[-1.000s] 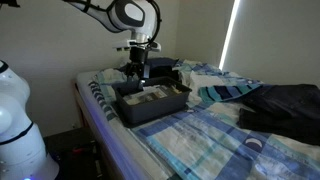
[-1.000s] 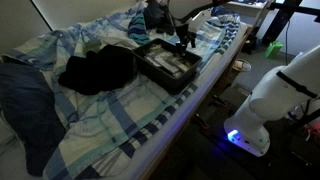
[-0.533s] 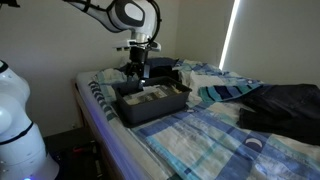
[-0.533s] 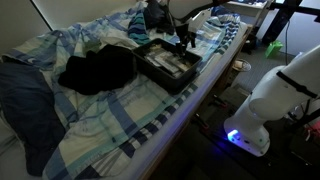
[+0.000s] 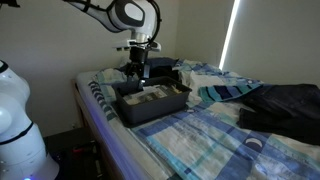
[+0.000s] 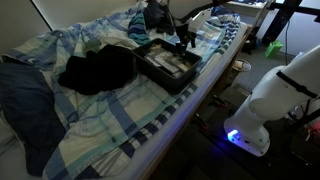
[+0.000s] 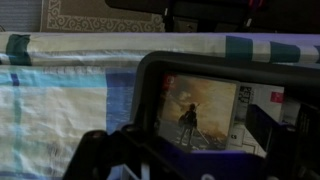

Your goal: Take one book out of the box and put it on the bed

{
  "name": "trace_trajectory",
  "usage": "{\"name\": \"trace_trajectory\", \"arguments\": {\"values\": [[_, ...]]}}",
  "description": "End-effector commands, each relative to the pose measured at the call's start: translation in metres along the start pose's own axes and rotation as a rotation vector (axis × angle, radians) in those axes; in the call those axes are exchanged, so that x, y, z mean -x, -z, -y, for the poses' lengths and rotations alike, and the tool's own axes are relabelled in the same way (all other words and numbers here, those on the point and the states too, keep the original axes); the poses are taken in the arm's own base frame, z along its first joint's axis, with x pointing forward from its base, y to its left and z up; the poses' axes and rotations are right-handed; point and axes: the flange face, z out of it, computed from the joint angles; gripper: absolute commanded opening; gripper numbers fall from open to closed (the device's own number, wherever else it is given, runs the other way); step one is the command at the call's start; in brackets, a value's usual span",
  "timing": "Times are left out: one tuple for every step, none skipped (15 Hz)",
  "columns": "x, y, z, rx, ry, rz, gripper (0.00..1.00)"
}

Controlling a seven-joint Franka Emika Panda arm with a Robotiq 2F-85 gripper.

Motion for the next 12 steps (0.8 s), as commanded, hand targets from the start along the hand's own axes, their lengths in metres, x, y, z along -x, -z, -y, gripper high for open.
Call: {"name": "trace_trajectory", "arguments": {"values": [[0.000, 0.000, 0.000, 0.000, 0.000, 0.001, 1.00], [-0.003, 0.002, 0.003, 0.002, -0.002, 0.001, 1.00], [-0.005, 0.003, 0.005, 0.002, -0.003, 0.000, 1.00], [-0.010, 0.004, 0.009, 0.000, -0.013, -0.004, 1.00], [-0.012, 0.005, 0.012, -0.005, -0.020, -0.005, 1.00], [-0.016, 0.006, 0.016, -0.007, -0.026, -0.006, 1.00], [-0.020, 0.007, 0.018, -0.007, -0.026, -0.007, 1.00], [-0.024, 0.007, 0.023, -0.008, -0.034, -0.010, 1.00], [-0.029, 0.008, 0.026, -0.007, -0.035, -0.013, 1.00], [-0.034, 0.009, 0.029, -0.005, -0.042, -0.014, 1.00], [-0.040, 0.009, 0.031, -0.006, -0.046, -0.018, 1.00], [-0.044, 0.009, 0.033, 0.000, -0.056, -0.018, 1.00]]}}
